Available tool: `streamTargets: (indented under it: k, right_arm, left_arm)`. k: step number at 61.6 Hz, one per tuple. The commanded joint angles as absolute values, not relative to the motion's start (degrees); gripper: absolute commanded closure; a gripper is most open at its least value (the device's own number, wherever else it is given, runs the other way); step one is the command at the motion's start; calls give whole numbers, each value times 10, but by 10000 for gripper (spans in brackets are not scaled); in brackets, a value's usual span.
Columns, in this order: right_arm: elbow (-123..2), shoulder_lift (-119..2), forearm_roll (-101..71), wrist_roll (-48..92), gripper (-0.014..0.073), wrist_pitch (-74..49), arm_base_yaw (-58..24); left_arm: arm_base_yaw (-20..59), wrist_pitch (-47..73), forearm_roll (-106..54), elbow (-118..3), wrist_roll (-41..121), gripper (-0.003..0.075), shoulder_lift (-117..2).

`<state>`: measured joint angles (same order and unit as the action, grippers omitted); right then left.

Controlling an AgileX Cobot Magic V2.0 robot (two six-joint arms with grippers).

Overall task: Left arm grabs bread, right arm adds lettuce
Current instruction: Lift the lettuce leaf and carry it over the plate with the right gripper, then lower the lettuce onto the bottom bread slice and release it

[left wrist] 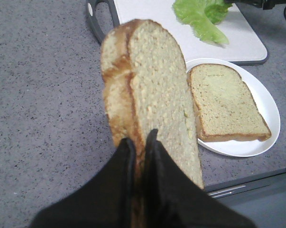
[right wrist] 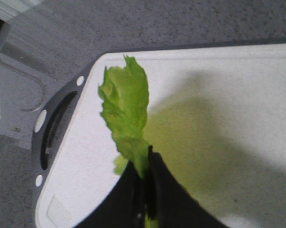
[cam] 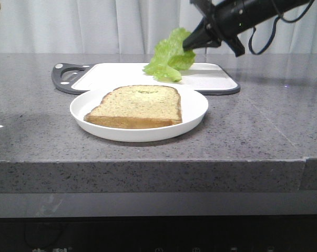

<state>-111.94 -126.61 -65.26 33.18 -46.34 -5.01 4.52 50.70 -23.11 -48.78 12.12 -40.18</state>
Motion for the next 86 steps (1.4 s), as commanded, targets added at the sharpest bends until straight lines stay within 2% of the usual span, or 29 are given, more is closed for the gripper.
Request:
streamTargets:
  k: [1, 18, 31, 44, 70, 86]
  right_arm:
    - [-1141, -1182, -696, 344, 711, -480, -46]
    - [-1105, -1049, -721, 344, 710, -526, -49]
    - [-944, -919, -744, 403, 710, -509, -73]
    - [-788, -837, -821, 477, 710, -509, -121]
    - [-565, -821, -998, 604, 710, -517, -169]
    - [-532, -871, -1066, 619, 710, -525, -169]
  left_arm:
    - [43, 470, -244, -504, 116, 741, -399]
    - [43, 466, -217, -504, 116, 741, -399]
    - [43, 462, -210, -504, 116, 741, -399]
    - [43, 455, -210, -504, 116, 741, -399]
    - [43, 455, -209, -504, 120, 741, -399]
    - [43, 455, -209, -503, 120, 741, -401]
